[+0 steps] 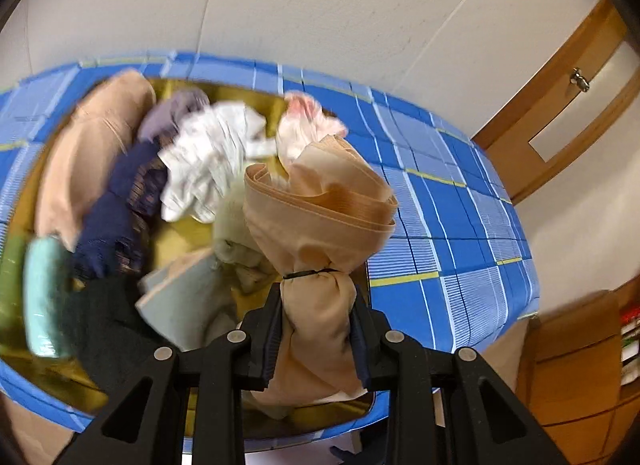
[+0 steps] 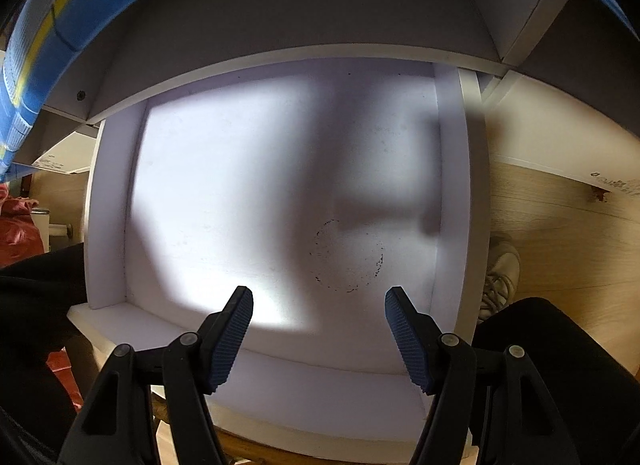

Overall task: Organize soft objects
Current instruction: 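Open the left tool to release the cream garment into the tray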

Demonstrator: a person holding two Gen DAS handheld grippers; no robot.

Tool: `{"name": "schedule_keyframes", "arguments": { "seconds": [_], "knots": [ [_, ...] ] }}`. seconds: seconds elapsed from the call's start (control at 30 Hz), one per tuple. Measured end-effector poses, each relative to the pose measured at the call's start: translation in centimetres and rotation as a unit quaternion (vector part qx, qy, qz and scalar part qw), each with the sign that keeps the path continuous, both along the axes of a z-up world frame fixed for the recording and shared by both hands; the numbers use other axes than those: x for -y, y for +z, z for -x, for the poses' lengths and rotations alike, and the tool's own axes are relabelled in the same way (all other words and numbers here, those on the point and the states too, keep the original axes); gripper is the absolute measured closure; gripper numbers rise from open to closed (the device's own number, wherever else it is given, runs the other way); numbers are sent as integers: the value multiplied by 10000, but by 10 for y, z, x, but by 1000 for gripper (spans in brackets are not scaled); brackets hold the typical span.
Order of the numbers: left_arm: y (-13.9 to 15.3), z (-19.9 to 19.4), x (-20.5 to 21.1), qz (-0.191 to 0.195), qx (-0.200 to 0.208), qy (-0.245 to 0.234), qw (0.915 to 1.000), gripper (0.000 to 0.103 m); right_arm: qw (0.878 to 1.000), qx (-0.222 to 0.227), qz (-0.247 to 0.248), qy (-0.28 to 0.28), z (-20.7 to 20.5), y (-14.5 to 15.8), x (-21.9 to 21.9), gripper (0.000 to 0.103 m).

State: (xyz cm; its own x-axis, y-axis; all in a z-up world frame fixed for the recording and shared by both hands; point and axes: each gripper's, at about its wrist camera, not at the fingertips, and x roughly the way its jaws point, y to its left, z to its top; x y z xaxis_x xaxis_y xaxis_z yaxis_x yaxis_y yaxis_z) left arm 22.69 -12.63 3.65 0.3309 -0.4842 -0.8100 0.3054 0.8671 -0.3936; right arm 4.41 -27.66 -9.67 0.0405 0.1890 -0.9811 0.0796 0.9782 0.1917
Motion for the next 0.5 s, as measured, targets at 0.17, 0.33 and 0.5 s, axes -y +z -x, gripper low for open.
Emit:
{"name": "schedule_keyframes", "arguments": {
  "seconds": [0.17, 0.33, 0.5],
  "knots": [
    [-20, -7, 16, -181, -349, -147, 9991, 74, 10000, 34, -84, 17, 1, 3, -4, 34],
    [-31, -5, 21, -352, -528, -178, 9978, 68, 9999, 44, -119, 17, 1, 5, -6, 34],
    [-8, 7, 4, -122, -289, -95, 9995, 62, 9998, 73, -158, 16, 1, 9, -6, 34]
  ]
}}
